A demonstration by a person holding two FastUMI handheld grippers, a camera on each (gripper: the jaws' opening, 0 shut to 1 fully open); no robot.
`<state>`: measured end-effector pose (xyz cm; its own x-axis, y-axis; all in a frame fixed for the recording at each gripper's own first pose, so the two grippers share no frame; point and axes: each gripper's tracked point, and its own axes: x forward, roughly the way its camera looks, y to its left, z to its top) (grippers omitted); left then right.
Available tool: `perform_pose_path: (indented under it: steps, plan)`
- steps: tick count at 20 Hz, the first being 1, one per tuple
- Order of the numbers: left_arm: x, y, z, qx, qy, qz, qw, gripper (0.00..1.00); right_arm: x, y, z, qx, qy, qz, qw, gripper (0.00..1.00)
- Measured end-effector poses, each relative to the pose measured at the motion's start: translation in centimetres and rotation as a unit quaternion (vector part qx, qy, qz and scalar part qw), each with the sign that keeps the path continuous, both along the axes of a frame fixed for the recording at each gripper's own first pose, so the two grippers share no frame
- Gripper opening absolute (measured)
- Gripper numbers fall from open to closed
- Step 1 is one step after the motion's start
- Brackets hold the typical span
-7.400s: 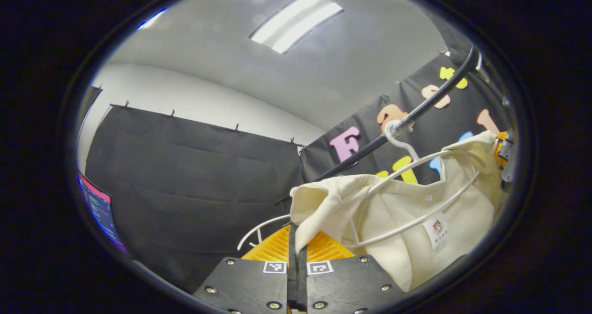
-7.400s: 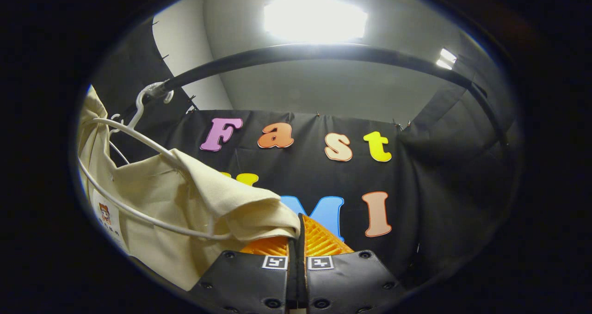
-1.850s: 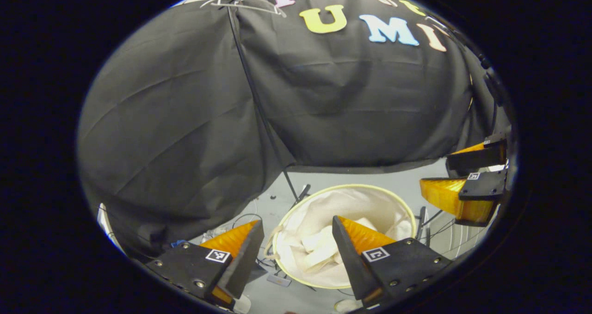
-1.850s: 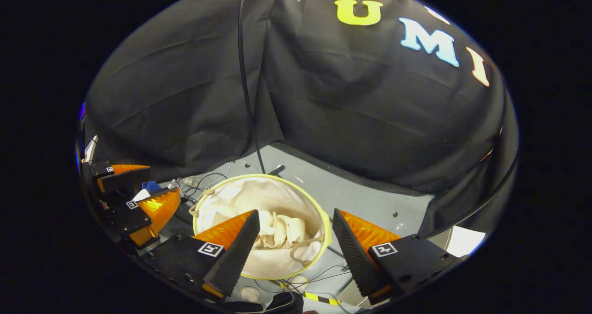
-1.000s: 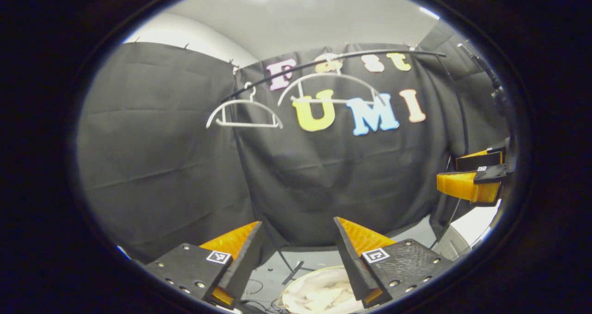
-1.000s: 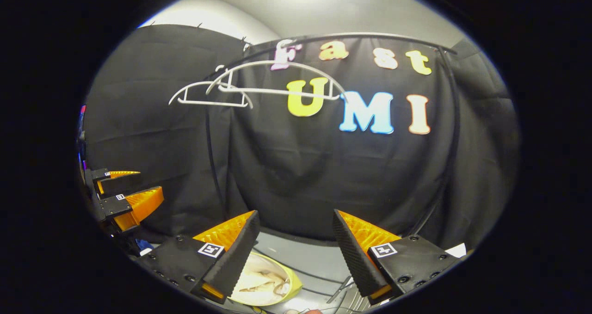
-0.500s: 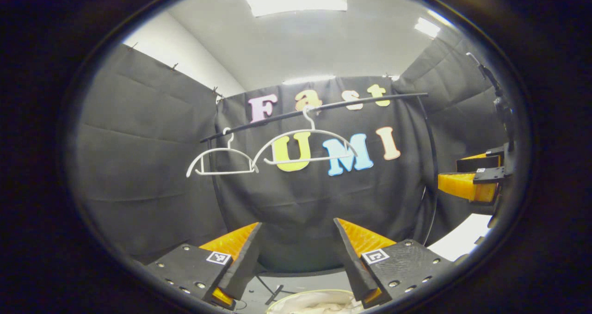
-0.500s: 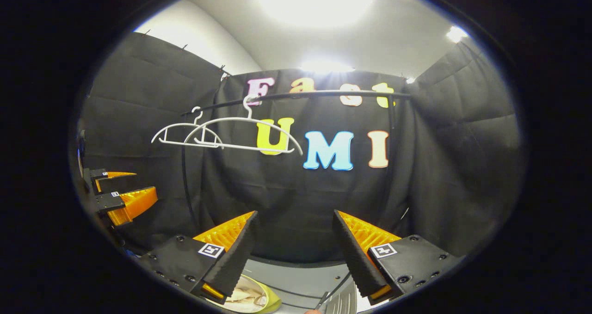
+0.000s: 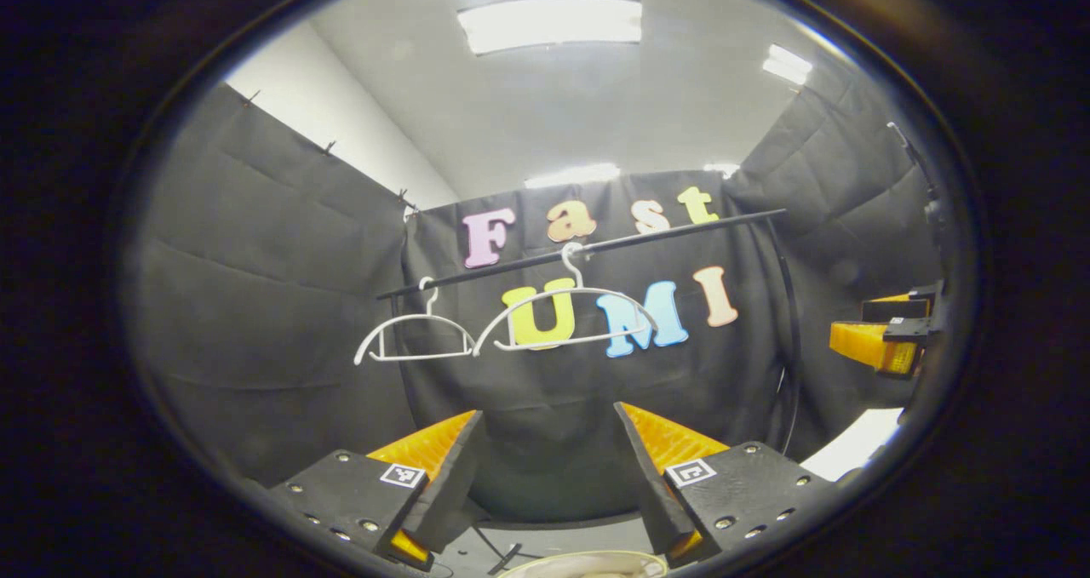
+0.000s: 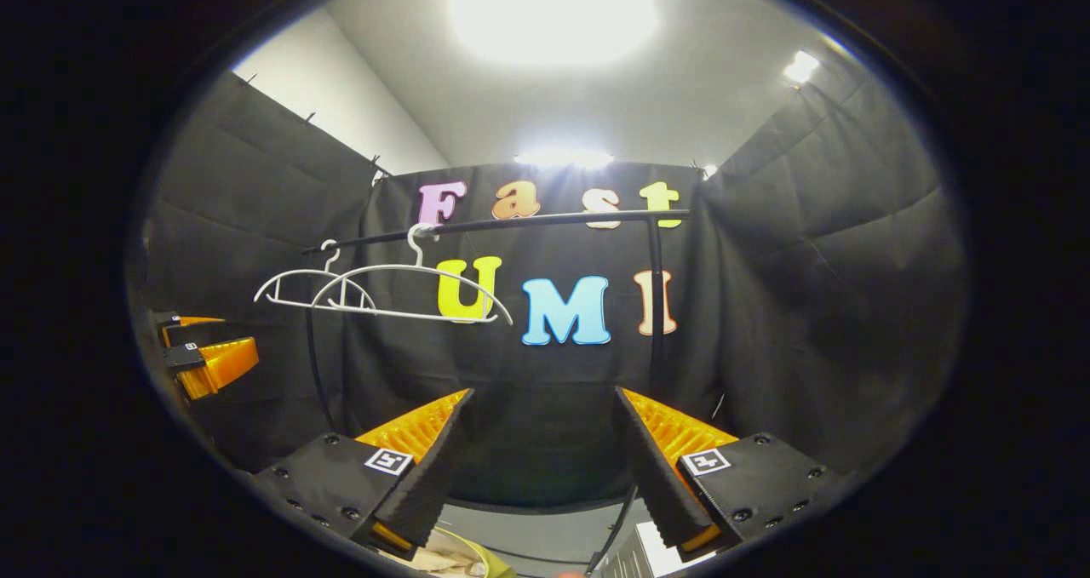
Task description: Grasp the clothes on the hanger with both hands and then place them into the laundry hamper below.
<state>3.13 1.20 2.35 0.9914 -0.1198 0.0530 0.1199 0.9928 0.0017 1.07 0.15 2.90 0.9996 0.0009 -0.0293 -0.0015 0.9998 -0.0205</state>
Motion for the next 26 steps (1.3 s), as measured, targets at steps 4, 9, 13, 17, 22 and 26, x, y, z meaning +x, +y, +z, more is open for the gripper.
perform_pose_path:
  steps: [4,9,13,17,22,26]
  plan:
    - [-0.2,0.2,0.3,0.0,-0.002,-0.003,1.0,0.87,0.3,-1.3,-0.2,-0.013,-0.002,-0.017,1.0,0.96]
    - [0.2,0.3,0.1,-0.004,0.0,-0.002,1.0,0.87,0.5,-2.4,0.0,-0.012,-0.004,-0.031,0.999,0.96]
    - [0.7,0.7,-0.6,-0.009,0.008,0.006,1.0,0.87,1.2,-3.6,-0.1,-0.031,-0.007,-0.042,0.999,0.96]
    - [1.0,1.5,-0.7,-0.009,0.007,0.015,1.0,0.87,1.7,-4.3,0.0,-0.034,-0.009,-0.051,0.998,0.96]
    - [1.0,1.9,-1.0,-0.006,0.008,0.02,1.0,0.87,2.0,-4.4,0.5,-0.037,-0.012,-0.054,0.998,0.99]
    - [1.3,2.0,-0.8,-0.008,0.006,0.021,1.0,0.87,2.2,-4.1,0.6,-0.038,-0.016,-0.051,0.998,0.99]
